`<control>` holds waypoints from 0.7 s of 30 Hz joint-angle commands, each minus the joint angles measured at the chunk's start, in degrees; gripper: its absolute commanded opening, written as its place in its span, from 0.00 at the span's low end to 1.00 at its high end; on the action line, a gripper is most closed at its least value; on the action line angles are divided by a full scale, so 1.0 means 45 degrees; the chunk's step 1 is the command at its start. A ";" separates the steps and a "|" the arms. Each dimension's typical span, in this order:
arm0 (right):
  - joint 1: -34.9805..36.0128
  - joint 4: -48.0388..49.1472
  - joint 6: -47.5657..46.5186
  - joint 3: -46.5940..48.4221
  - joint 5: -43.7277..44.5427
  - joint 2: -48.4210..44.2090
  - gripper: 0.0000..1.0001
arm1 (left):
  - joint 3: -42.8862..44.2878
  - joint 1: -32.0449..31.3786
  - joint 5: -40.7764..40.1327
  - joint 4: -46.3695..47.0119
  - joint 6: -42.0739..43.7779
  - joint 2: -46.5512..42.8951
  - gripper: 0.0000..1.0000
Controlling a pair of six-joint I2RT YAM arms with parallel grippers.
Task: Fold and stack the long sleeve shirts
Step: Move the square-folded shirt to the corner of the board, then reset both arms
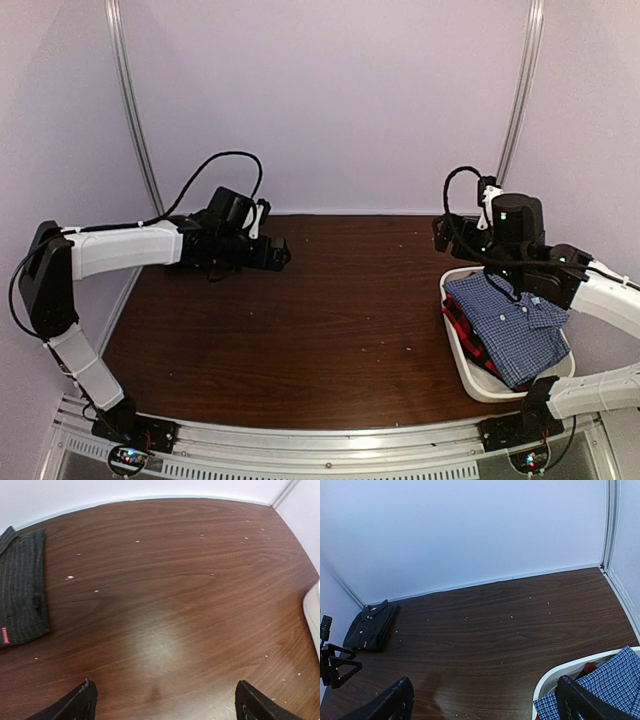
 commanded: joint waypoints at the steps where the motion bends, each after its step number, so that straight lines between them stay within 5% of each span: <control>1: -0.0074 0.0412 -0.0172 -0.0453 0.0042 0.0216 1.00 | -0.0412 -0.1340 -0.0454 0.1478 -0.0640 -0.0761 0.98; 9: -0.0064 0.0579 -0.0202 -0.0924 -0.0028 0.0287 1.00 | -0.1028 -0.2625 -0.0899 0.2678 -0.1040 -0.2049 0.98; 21: -0.0060 0.0347 -0.0139 -0.1100 0.0349 0.0201 1.00 | -0.1772 -0.2647 -0.1262 0.2985 -0.0457 -0.3327 0.98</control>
